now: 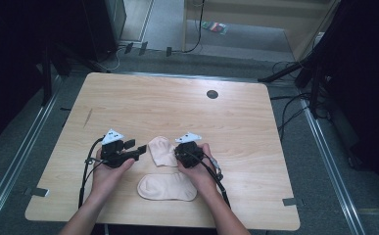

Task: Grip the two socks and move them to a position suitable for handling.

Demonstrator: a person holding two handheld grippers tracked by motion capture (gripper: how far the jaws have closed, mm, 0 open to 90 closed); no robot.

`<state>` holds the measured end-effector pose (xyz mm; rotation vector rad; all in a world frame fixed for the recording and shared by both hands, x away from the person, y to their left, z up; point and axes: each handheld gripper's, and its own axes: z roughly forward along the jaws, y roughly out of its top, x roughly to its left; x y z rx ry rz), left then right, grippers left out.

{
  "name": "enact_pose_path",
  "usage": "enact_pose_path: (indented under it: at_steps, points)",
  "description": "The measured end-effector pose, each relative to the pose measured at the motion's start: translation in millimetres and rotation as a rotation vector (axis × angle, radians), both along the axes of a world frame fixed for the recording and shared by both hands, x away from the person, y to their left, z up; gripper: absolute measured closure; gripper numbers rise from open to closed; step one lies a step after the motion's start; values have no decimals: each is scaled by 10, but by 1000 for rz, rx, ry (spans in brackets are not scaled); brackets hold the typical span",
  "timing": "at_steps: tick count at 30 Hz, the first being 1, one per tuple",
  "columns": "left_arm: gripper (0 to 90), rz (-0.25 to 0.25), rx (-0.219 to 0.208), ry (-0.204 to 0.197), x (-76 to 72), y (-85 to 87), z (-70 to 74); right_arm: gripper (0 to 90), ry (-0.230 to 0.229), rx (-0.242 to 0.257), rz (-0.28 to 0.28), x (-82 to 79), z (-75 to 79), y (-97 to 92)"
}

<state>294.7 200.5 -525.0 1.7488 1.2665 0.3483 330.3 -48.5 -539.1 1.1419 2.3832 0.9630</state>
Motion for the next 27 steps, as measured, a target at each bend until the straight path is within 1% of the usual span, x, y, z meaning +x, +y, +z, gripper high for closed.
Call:
enact_pose_path:
  at_steps: [1, 2, 3, 5, 6, 7, 8, 10, 11, 12, 13, 14, 15, 18, 20, 21, 22, 23, 24, 25, 26, 27]
  points:
    - [429, -1, -1, -1, -2, -2, 2, 858, 8, -1, -3, 2, 8, 8]
    - [428, -1, -5, -3, -5, -5, 4, 860, 29, 6, -6, 19, 26, 6]
    - [428, -4, -5, -4, -6, -5, 5, 861, 44, 24, -8, 31, 47, -2]
    - [426, -5, -7, -5, -6, -9, 4, 863, 52, 60, -18, 41, 127, -24]
    - [424, -12, -5, -2, -6, -16, -2, 863, 46, 104, -15, 39, 240, -41]
    - [423, -12, -5, -2, -6, -16, -2, 864, 42, 116, -12, 34, 289, -41]
    - [422, -12, -3, -2, -5, -25, -8, 864, 42, 142, -13, 24, 360, -34]
    - [411, -29, -1, 15, 1, -63, -30, 864, 32, 178, -9, 2, 506, -15]
    - [407, -29, -1, 15, 1, -63, -30, 864, 32, 178, -9, 2, 506, -15]
    - [407, -40, 13, 18, 3, -74, -42, 864, 25, 194, -4, -9, 576, 1]
    - [394, -40, 14, 32, 5, -100, -59, 864, 2, 211, 0, -37, 721, 54]
    - [387, -40, 14, 32, 5, -100, -59, 864, 2, 211, 0, -37, 721, 54]
    - [387, -37, 21, 38, 6, -114, -67, 864, -5, 215, 5, -43, 762, 73]
    - [366, -54, 31, 47, -8, -165, -87, 864, -18, 238, 11, -77, 908, 146]
    - [329, -65, 37, 53, -12, -225, -110, 864, -25, 252, 18, -100, 970, 190]
    - [283, -68, 43, 54, -12, -248, -117, 864, -31, 258, 22, -122, 1017, 227]
    - [269, -68, 50, 55, -13, -277, -128, 864, -33, 266, 28, -136, 1043, 246]
    - [268, -59, 66, 29, -28, -297, -120, 864, -35, 275, 36, -150, 1070, 262]
    - [273, -50, 56, 16, -31, -304, -112, 864, -37, 284, 43, -169, 1099, 279]
    - [274, -50, 56, 16, -31, -304, -112, 864, -41, 291, 52, -191, 1129, 296]
    - [274, -42, 47, 6, -31, -302, -96, 864, -41, 291, 52, -191, 1129, 296]
    - [283, -40, 50, -3, -34, -295, -87, 864, -42, 304, 62, -223, 1172, 313]
